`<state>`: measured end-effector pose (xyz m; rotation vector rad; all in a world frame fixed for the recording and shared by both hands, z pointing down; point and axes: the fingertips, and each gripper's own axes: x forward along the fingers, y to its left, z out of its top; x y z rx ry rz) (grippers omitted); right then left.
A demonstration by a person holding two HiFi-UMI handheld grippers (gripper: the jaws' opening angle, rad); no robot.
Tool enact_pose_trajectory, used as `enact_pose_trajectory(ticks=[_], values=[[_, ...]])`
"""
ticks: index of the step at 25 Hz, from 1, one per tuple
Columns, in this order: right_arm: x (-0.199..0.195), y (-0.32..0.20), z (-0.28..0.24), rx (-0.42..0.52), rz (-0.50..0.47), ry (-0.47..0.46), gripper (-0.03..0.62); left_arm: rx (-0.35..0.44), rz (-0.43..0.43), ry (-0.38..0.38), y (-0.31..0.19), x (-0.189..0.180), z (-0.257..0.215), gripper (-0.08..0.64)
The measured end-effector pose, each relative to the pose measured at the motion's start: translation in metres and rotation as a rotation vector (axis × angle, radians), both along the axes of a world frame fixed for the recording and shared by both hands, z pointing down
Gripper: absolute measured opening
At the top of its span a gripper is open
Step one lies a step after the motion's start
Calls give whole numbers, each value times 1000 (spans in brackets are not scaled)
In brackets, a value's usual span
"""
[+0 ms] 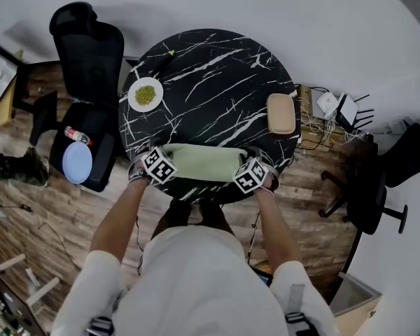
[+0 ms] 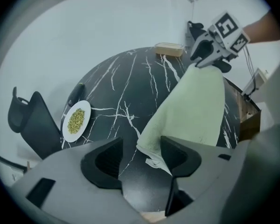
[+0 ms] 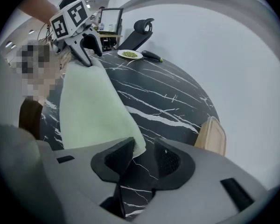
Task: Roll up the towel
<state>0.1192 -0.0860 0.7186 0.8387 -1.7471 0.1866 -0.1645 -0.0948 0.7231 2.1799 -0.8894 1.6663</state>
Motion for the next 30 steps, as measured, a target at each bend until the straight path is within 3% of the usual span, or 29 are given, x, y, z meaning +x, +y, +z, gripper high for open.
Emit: enact_pose_trajectory(ticks=[3, 6, 11, 15, 19, 21, 24, 28, 30], values=[[8, -6, -29, 111, 63, -57, 140, 60, -72, 88, -5, -8, -21, 253], [8, -2, -79, 226, 108, -214, 96, 177, -184, 257, -7, -14, -70, 237], [-34, 11, -207, 405, 117, -650, 6, 429, -232, 689, 10, 16, -214, 26], [-71, 12, -309, 545, 76, -897, -3, 550, -170, 978, 25, 48, -321, 3], [-95, 20, -387, 639, -40, -1032, -3, 594, -66, 1051, 37, 73, -375, 3], [-100, 25, -415, 677, -75, -1072, -3, 608, -54, 1075, 39, 78, -389, 3], [-97, 27, -439, 720, -88, -1085, -3, 629, -106, 1103, 35, 71, -399, 2], [-87, 24, -439, 739, -109, -1028, -3, 648, -199, 1061, 28, 49, -395, 2], [-83, 22, -438, 742, -92, -1029, -3, 638, -194, 1057, 30, 46, -396, 2]])
